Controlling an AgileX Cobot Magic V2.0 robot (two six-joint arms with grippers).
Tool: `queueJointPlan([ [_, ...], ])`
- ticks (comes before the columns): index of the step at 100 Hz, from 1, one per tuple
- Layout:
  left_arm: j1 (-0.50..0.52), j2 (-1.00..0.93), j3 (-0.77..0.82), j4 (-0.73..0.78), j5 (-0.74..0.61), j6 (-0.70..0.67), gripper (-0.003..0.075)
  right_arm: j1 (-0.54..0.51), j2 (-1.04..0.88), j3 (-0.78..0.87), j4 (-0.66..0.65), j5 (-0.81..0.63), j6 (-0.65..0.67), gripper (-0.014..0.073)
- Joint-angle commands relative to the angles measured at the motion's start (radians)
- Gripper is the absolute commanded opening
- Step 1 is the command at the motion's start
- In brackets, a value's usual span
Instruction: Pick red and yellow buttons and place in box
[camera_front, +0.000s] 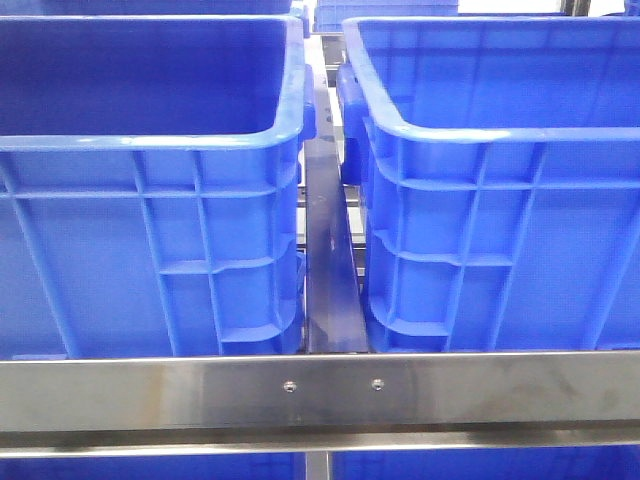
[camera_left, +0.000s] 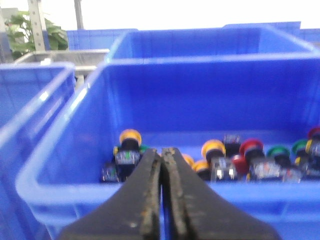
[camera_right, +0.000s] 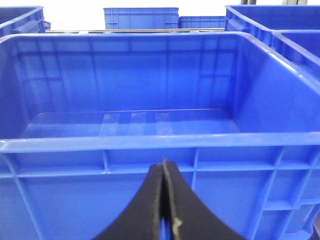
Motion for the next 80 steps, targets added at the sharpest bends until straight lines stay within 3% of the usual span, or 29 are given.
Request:
queueJointPlan([
  [1, 0.002, 0.07, -0.106, -0.008, 0.006, -0.005, -0.002, -0.005, 0.016, -0.018, -0.005, -0.076, 0.0, -0.0066],
  [33, 0.002, 0.452, -0.43, -0.008, 0.261, 0.0, -0.0003, -0.005, 0.016, -0.018, -0.005, -0.076, 0.0, -0.0066],
  [40, 0.0, 0.548, -0.49, -0.009, 0.297, 0.0, 0.0076, -0.005, 0.016, -0.018, -0.005, -0.076, 0.0, -0.0066],
  [59, -0.047, 0.764, -0.606, -0.009, 0.29, 0.0, 0.0446, -0.005, 0.016, -0.018, -0.005, -0.076, 0.0, -0.0066],
  [66, -0.075, 0.834, -0.653, -0.009, 0.29, 0.0, 0.0494, -0.005, 0.016, -0.018, -0.005, -0.076, 0.0, -0.0066],
  [80, -0.142, 0.984, -0.747, -0.009, 0.313, 0.021, 0.0494, -0.005, 0.016, -0.018, -0.005, -0.076, 0.0, -0.0066],
])
